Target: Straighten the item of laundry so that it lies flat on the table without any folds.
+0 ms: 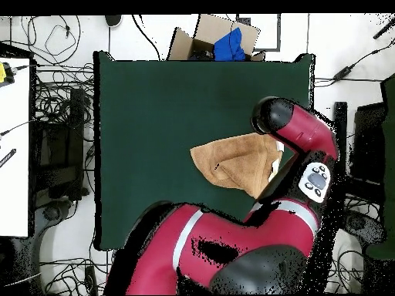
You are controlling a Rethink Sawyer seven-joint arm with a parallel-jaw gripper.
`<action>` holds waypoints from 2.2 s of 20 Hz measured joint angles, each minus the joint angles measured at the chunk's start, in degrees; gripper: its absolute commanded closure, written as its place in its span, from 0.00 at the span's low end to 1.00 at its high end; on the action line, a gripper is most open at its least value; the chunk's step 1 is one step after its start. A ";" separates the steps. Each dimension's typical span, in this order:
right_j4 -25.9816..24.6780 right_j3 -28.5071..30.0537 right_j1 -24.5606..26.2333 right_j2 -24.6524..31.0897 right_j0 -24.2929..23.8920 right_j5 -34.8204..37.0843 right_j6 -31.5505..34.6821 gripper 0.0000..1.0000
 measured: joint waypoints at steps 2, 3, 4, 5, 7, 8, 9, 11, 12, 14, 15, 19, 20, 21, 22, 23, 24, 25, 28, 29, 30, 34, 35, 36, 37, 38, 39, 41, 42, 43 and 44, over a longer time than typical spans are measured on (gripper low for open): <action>0.35 0.00 0.27 0.01 0.01 0.00 0.00 0.00; 0.44 0.00 0.37 0.01 0.00 0.00 0.00 0.00; 0.53 0.00 0.47 0.01 -0.01 0.00 0.00 0.00; 0.58 0.00 0.54 0.01 -0.01 0.00 0.00 0.00; 0.58 0.00 0.80 0.01 -0.04 0.00 0.00 0.00; 0.59 0.00 0.95 0.00 -0.05 0.00 0.00 0.00; 0.59 0.00 1.07 0.00 -0.07 0.00 0.00 0.00; 0.59 0.00 1.46 0.00 -0.12 -0.01 0.00 0.00; 0.59 -0.01 1.65 0.01 -0.15 -0.01 0.00 0.00; 0.59 -0.01 2.13 0.01 -0.21 -0.01 0.00 0.00; 0.58 0.00 2.26 0.01 -0.22 0.00 0.00 0.00; 0.59 -0.02 2.75 0.01 -0.23 -0.01 0.00 0.00; 0.59 -0.02 2.98 0.01 -0.23 -0.01 0.00 0.00; 0.59 -0.02 3.09 0.01 -0.23 -0.01 0.00 0.00; 0.56 -0.02 3.26 0.01 -0.23 -0.01 0.00 0.00; 0.56 -0.02 3.50 -0.01 -0.23 -0.01 0.00 0.00; 0.54 -0.02 3.63 -0.03 -0.23 -0.01 0.00 0.00; 0.53 -0.02 3.88 -0.12 -0.23 -0.01 0.00 0.00; 0.50 -0.02 4.45 -0.62 -0.18 -0.01 0.00 0.00; 0.49 -0.02 4.54 -0.75 -0.16 -0.01 0.00 0.00; 0.49 -0.02 4.72 -1.20 -0.07 -0.01 0.00 0.00; 0.51 -0.03 5.20 -3.17 0.36 0.00 0.00 0.00; 0.49 -0.03 5.25 -3.61 0.47 0.00 0.00 0.00; 0.51 -0.08 5.29 -4.10 0.58 0.00 0.00 0.00; 0.51 -0.11 5.30 -4.34 0.63 0.00 0.00 0.00; 0.51 -0.17 5.33 -4.70 0.70 0.00 0.00 0.00; 0.51 -0.23 5.38 -5.16 0.76 0.00 0.00 0.00; 0.51 -0.32 5.40 -5.96 0.79 0.00 0.00 0.00; 0.51 -0.32 5.40 -6.16 0.80 0.00 0.00 0.00; 0.51 -0.32 5.40 -6.21 0.80 0.00 0.00 0.00; 0.51 -0.32 5.46 -6.73 0.83 0.01 0.00 0.00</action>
